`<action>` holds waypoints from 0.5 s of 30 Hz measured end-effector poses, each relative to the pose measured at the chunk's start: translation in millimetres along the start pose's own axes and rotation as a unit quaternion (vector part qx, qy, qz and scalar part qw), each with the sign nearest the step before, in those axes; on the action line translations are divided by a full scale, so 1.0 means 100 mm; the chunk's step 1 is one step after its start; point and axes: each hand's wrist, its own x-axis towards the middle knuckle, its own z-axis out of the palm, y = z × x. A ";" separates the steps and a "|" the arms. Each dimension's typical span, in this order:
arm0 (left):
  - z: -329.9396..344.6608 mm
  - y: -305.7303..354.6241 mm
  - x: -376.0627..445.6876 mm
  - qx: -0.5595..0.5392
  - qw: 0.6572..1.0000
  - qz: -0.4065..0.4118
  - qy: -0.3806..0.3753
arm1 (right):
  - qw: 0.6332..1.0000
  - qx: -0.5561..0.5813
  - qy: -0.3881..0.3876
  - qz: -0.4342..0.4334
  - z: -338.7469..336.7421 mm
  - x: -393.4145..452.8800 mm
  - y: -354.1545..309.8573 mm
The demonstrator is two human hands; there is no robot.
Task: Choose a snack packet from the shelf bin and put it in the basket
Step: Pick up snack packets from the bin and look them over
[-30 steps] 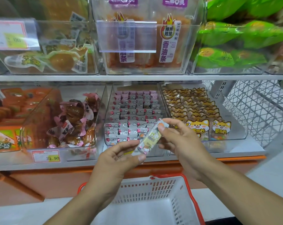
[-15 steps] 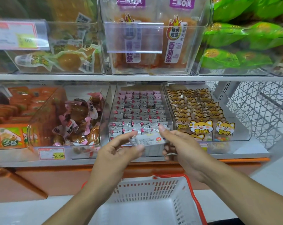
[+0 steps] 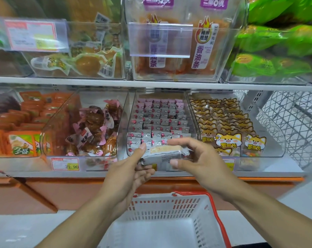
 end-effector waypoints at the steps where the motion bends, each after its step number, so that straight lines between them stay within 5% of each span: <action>1: -0.01 -0.01 0.01 0.008 1.000 0.008 -0.015 | 1.000 0.000 0.014 0.000 0.00 0.00 0.01; 4: -0.01 -0.02 0.00 0.039 0.995 0.059 -0.068 | 0.995 0.089 0.045 0.031 0.02 0.02 0.03; 10: -0.04 0.01 0.00 0.093 0.988 0.109 -0.055 | 0.972 0.194 0.067 0.114 0.00 0.09 0.04; 15: -0.01 -0.01 0.09 0.121 0.983 0.129 -0.050 | 0.963 0.241 0.081 0.084 -0.02 0.12 0.05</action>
